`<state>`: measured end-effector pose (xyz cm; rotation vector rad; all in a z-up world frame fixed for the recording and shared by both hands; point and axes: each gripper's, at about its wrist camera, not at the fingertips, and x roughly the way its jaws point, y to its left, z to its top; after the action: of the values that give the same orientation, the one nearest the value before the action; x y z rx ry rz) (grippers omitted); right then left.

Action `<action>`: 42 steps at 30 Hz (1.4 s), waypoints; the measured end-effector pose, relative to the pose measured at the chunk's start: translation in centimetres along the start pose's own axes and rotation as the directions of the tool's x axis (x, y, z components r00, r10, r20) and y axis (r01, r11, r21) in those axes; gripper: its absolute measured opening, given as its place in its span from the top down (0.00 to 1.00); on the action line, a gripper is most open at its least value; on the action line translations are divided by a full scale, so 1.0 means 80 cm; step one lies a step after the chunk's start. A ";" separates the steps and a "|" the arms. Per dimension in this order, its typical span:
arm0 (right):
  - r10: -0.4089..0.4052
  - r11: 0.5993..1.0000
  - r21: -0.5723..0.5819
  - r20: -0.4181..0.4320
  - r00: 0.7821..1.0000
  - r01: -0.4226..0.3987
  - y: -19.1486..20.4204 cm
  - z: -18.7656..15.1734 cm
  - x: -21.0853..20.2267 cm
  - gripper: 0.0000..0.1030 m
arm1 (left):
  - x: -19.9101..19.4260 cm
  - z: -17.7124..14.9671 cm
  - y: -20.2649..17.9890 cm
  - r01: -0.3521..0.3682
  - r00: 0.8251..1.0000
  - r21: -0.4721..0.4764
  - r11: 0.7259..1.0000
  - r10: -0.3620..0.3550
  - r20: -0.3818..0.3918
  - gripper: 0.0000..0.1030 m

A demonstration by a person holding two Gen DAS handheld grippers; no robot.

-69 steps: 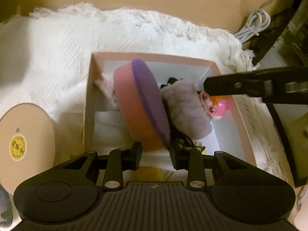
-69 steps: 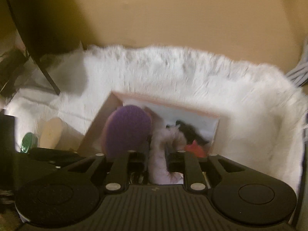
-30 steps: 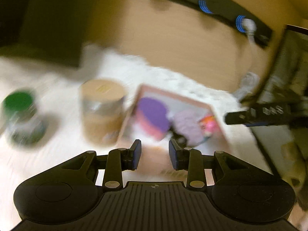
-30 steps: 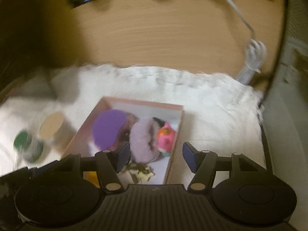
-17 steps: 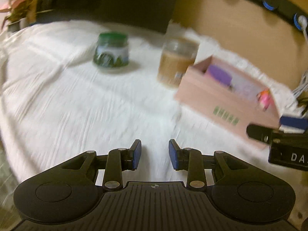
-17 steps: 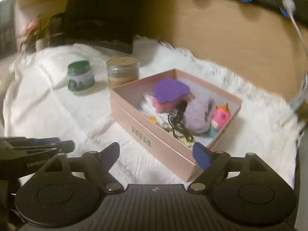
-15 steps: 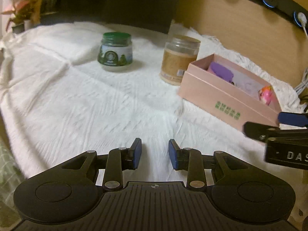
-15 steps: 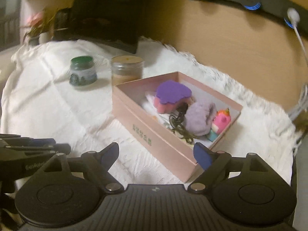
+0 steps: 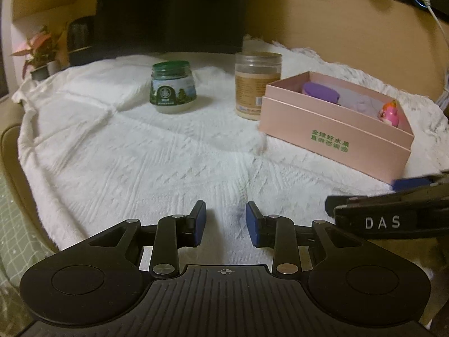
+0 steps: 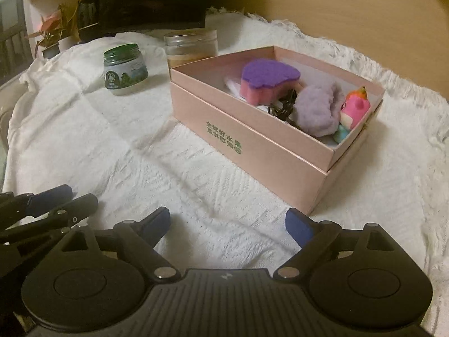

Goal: Organize soft objects

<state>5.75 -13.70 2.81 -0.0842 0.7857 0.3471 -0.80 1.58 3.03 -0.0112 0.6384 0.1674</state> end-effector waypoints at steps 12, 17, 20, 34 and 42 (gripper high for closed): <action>-0.043 0.999 0.006 0.078 0.996 0.042 -0.005 -0.018 -0.002 0.00 | 0.001 0.002 -0.001 -0.004 1.000 0.007 1.000 0.004 -0.007 0.67; -0.025 0.999 0.036 0.074 0.997 0.022 -0.012 -0.017 0.000 0.00 | -0.007 -0.004 -0.008 0.009 1.000 0.010 1.000 -0.008 -0.007 0.67; -0.027 0.999 0.034 0.074 0.997 0.024 -0.011 -0.017 0.000 0.00 | -0.006 -0.003 -0.009 0.005 1.000 0.000 1.000 -0.005 -0.009 0.66; -0.027 0.999 0.034 0.073 0.997 0.024 -0.011 -0.017 0.000 0.00 | -0.002 0.003 -0.008 0.004 1.000 -0.034 0.999 -0.005 -0.023 0.67; -0.026 0.999 0.033 0.073 0.997 0.024 -0.012 -0.017 0.000 0.00 | -0.001 0.004 -0.006 0.006 1.000 -0.033 0.999 -0.007 -0.023 0.67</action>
<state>5.16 -14.84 1.81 -0.0505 0.7166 0.3117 -0.62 1.10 3.30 -0.0473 0.6586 0.1715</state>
